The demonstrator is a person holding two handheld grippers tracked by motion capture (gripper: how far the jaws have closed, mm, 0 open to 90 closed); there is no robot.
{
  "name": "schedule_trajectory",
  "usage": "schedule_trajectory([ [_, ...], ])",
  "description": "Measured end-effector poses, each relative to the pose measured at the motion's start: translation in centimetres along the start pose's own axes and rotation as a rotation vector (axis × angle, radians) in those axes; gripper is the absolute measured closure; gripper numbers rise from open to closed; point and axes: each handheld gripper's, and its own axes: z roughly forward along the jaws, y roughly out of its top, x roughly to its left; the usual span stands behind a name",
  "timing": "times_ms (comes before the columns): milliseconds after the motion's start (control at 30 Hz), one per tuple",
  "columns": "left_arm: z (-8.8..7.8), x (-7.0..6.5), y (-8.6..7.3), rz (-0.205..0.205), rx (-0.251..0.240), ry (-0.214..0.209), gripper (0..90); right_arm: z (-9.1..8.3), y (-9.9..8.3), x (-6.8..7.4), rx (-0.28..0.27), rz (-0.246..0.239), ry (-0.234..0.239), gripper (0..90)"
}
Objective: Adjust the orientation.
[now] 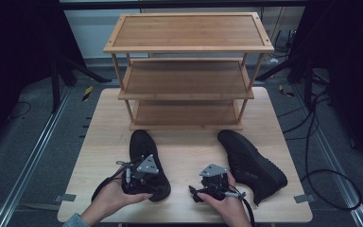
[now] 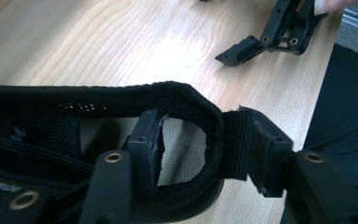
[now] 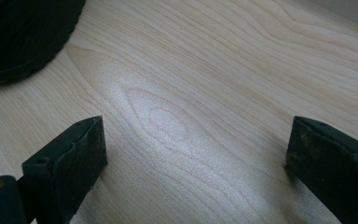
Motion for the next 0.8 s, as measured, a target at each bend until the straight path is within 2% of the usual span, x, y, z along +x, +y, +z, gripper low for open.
schedule_trajectory([
  [100, 0.6, 0.0, 0.0, 0.003, 0.026, 0.007, 56.2, 0.0, 0.0, 0.0, 0.0, -0.001, 0.0, 5.3],
  [200, 0.8, 0.1, -0.1, -0.004, 0.024, 0.01, 60.0, 0.0, 0.0, 0.0, 0.0, -0.001, 0.001, 5.4],
  [267, 0.7, 0.2, -0.2, -0.015, 0.019, -0.014, 62.8, 0.0, 0.0, 0.0, 0.0, -0.001, 0.001, 5.3],
  [500, 0.6, 0.3, -0.4, -0.018, 0.01, -0.037, 77.0, 0.0, 0.0, 0.0, 0.0, -0.001, 0.002, 5.3],
  [633, 0.3, 0.3, -0.3, 0.006, 0.037, -0.038, 83.9, 0.0, 0.0, 0.0, 0.0, -0.001, 0.002, 5.3],
  [800, -0.2, 0.2, -0.4, 0.055, 0.081, -0.029, 84.9, 0.0, 0.0, 0.0, 0.002, -0.002, 0.001, 5.3],
])
